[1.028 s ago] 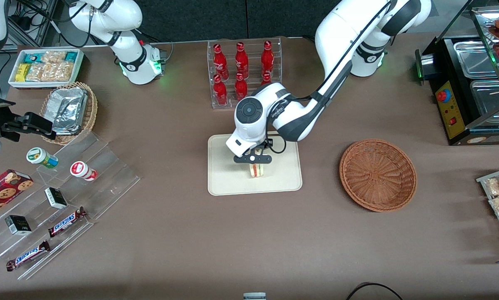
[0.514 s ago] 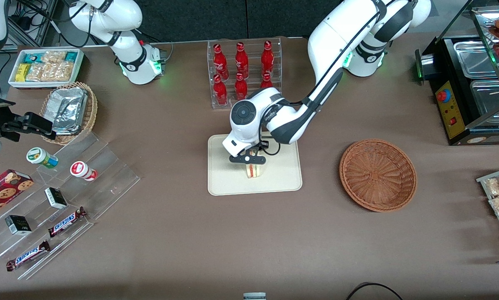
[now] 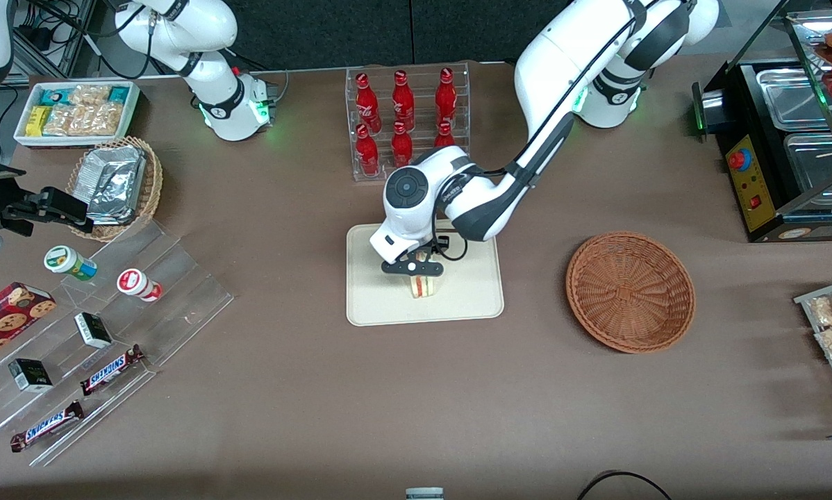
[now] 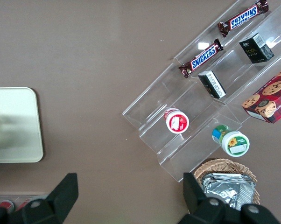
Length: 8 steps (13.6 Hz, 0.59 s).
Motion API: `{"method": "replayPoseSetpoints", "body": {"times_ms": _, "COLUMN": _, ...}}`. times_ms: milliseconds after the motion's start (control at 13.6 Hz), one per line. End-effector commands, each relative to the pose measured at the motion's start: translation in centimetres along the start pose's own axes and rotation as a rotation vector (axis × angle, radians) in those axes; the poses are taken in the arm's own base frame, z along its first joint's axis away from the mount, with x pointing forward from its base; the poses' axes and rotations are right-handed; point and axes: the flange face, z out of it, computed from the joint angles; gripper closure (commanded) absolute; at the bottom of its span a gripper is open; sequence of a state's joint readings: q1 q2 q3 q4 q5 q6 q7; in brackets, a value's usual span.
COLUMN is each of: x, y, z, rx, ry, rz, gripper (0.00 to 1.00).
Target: Place sandwich from basket to tray
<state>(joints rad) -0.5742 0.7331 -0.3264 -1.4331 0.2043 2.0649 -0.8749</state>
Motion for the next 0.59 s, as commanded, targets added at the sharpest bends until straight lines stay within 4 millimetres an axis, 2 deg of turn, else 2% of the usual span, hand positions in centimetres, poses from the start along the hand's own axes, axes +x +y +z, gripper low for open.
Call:
{"method": "replayPoseSetpoints", "body": {"times_ms": 0, "x": 1.1, "y": -2.6, "z": -6.4, "rx": 0.026, "ry": 0.01, "rz": -0.067, "gripper": 0.0}}
{"method": "replayPoseSetpoints", "body": {"times_ms": 147, "x": 2.0, "y": -5.8, "z": -11.2, "rx": 0.005, "ry": -0.011, "rz": -0.136, "gripper": 0.0}}
{"method": "replayPoseSetpoints", "body": {"times_ms": 367, "x": 2.4, "y": -10.5, "z": -17.7, "rx": 0.027, "ry": 0.005, "rz": -0.199, "gripper": 0.0}}
{"method": "replayPoseSetpoints", "body": {"times_ms": 514, "x": 3.1, "y": -15.0, "z": -21.3, "rx": 0.044, "ry": 0.009, "rz": -0.253, "gripper": 0.0}}
